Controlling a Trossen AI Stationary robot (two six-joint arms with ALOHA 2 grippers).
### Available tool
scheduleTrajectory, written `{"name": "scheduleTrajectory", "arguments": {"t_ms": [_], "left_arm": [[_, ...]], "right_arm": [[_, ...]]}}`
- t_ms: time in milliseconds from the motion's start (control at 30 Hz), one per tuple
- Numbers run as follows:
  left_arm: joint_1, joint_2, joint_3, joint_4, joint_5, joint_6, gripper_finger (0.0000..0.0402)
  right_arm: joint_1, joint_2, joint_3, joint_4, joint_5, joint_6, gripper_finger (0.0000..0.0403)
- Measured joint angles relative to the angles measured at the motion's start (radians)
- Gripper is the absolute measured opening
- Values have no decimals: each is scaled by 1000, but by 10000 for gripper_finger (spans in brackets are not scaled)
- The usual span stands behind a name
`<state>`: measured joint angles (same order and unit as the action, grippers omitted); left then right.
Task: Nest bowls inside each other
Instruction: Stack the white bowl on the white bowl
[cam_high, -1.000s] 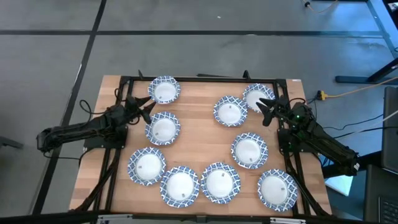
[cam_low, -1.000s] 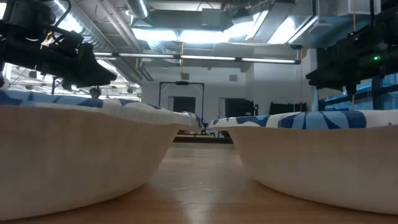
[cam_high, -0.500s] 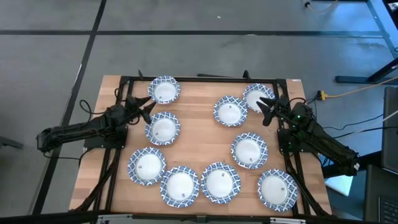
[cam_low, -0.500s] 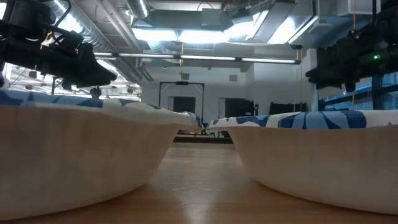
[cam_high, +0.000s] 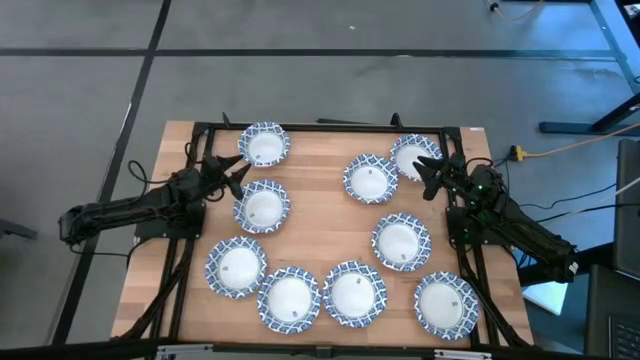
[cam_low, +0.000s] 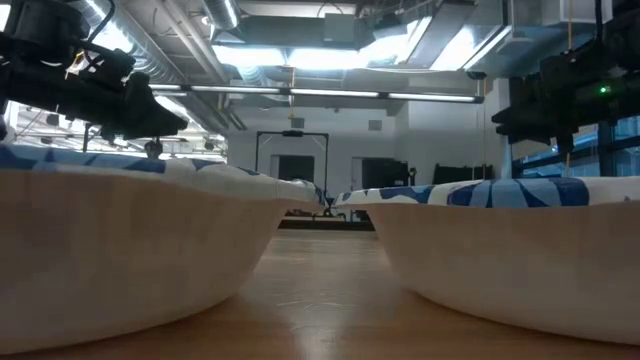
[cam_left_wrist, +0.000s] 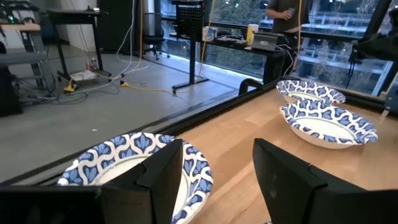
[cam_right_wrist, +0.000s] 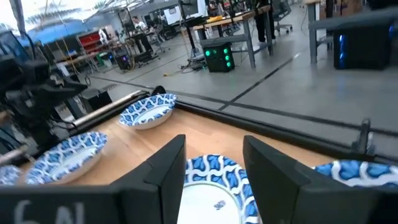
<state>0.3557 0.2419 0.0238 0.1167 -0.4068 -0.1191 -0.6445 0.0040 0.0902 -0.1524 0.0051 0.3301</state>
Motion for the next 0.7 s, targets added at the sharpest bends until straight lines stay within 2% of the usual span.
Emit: {"name": "scheduleTrajectory", "arguments": {"t_ms": [167, 700], "left_arm": [[0, 0, 0, 0, 0, 22, 190], [0, 0, 0, 1, 0, 22, 190]], "right_arm": [[0, 0, 0, 2, -5, 84, 162], [0, 0, 0, 6, -9, 27, 162]]}}
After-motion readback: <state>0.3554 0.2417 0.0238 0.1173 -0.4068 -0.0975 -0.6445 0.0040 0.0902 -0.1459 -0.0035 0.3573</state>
